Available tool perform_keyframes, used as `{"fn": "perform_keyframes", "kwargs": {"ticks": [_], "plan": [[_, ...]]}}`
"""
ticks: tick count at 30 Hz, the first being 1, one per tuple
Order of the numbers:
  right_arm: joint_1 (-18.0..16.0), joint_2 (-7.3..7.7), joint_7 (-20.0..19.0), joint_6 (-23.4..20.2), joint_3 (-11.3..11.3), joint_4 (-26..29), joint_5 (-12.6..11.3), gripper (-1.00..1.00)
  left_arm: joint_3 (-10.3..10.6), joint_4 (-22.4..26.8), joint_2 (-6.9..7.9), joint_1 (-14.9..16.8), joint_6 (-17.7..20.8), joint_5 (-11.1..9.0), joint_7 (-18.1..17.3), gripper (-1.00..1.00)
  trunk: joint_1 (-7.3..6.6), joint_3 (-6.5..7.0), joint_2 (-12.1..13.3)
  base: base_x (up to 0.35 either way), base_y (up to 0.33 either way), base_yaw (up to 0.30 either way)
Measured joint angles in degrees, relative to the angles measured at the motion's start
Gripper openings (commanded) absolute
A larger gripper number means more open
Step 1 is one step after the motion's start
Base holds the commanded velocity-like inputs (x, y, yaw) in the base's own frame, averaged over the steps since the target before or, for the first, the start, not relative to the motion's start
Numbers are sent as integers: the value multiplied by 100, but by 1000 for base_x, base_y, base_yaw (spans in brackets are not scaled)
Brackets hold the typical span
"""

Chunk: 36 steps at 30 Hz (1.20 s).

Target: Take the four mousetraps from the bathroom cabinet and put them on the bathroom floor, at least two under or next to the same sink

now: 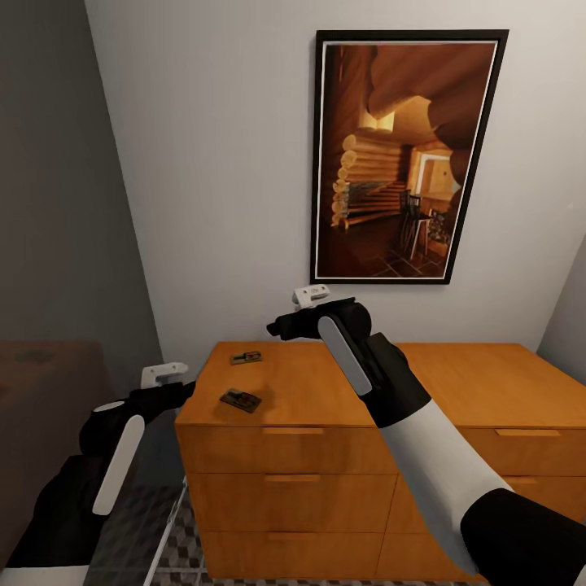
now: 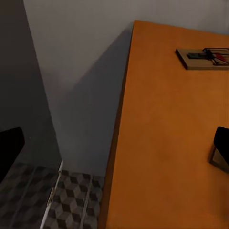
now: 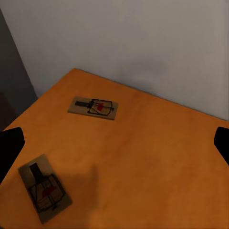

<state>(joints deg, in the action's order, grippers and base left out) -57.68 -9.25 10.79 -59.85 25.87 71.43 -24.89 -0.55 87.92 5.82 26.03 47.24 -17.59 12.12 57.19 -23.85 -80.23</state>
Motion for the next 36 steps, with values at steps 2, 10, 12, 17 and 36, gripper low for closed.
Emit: {"fn": "perform_keyframes", "kwargs": {"ticks": [2, 10, 12, 17, 36], "plan": [[0, 0, 1, 0, 0, 0, 2, 100, 0, 0, -3, 1, 0, 0, 1, 100, 0, 0, 0, 0, 0, 0], [0, -4, 3, 0, 0, 0, -2, 100, 2, 0, -26, -1, 0, 0, 5, 100, 0, 0, 0, 0, 0, 0], [0, -5, 4, 0, 0, 0, -4, 100, 4, 0, -27, 0, 0, 0, 5, 100, 0, 0, 0, 0, 0, 0], [0, -6, 4, 0, 0, 0, -3, 100, 8, 0, -29, 2, 0, 0, 5, 100, 0, 0, 0, 0, 0, 0], [0, -6, 12, 0, 0, 1, -3, 100, 4, 0, -31, -1, 22, 1, 3, 100, 3, 0, 1, -100, 0, 0]]}}
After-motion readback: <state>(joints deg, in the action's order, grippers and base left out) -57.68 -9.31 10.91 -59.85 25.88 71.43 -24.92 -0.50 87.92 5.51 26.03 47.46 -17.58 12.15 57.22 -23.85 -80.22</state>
